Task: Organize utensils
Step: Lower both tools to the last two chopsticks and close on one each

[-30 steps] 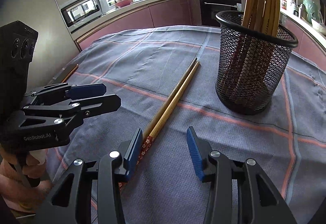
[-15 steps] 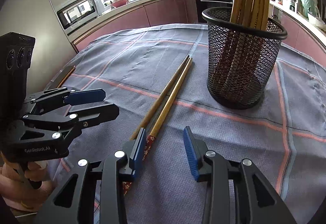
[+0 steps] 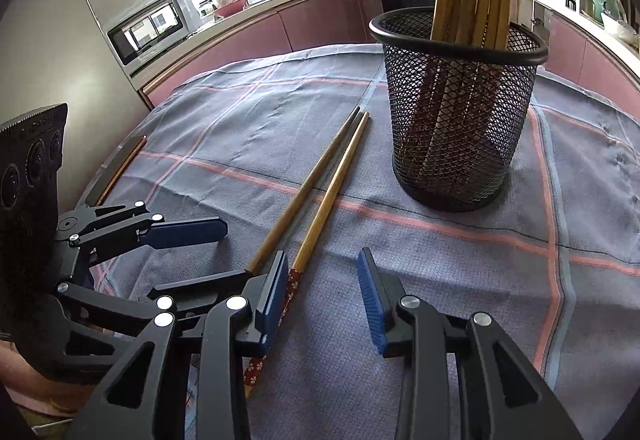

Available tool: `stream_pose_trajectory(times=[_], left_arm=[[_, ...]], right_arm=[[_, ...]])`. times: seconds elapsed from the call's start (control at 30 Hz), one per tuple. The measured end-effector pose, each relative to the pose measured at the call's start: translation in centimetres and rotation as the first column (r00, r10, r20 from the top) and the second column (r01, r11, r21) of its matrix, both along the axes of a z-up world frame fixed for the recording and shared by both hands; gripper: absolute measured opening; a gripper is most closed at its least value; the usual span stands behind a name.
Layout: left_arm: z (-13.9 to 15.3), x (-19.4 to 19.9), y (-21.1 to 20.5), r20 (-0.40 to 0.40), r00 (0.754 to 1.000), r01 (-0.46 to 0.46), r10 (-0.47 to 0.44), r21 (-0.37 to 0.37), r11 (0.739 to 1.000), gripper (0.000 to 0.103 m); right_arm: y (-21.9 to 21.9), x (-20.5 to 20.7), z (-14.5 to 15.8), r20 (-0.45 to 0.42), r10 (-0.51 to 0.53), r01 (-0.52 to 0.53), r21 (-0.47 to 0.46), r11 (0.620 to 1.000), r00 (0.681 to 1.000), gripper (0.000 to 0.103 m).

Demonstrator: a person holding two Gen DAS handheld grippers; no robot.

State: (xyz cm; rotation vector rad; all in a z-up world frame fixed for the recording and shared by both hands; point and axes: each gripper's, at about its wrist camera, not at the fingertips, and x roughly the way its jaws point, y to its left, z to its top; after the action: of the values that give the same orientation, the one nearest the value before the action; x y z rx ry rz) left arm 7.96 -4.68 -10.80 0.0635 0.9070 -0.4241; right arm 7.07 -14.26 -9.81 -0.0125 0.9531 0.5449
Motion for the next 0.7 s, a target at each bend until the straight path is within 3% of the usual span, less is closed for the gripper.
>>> stream_pose_trajectory(times=[0.43,0.7], left_arm=[[0.0,-0.5,0.1,-0.010,1.000,-0.030,0.030,-0.020,0.999,0.018],[0.0,-0.4,0.2,-0.016,0.999,-0.051,0.051,-0.015,0.999,0.018]], right_arm=[[0.5,1.2,0.0,0.012,-0.008,0.008,-0.017,1.000,1.000,0.034],[1.4,2.9,-0.2,0.027,-0.015,0.016,-0.036,0.999,1.000,0.030]])
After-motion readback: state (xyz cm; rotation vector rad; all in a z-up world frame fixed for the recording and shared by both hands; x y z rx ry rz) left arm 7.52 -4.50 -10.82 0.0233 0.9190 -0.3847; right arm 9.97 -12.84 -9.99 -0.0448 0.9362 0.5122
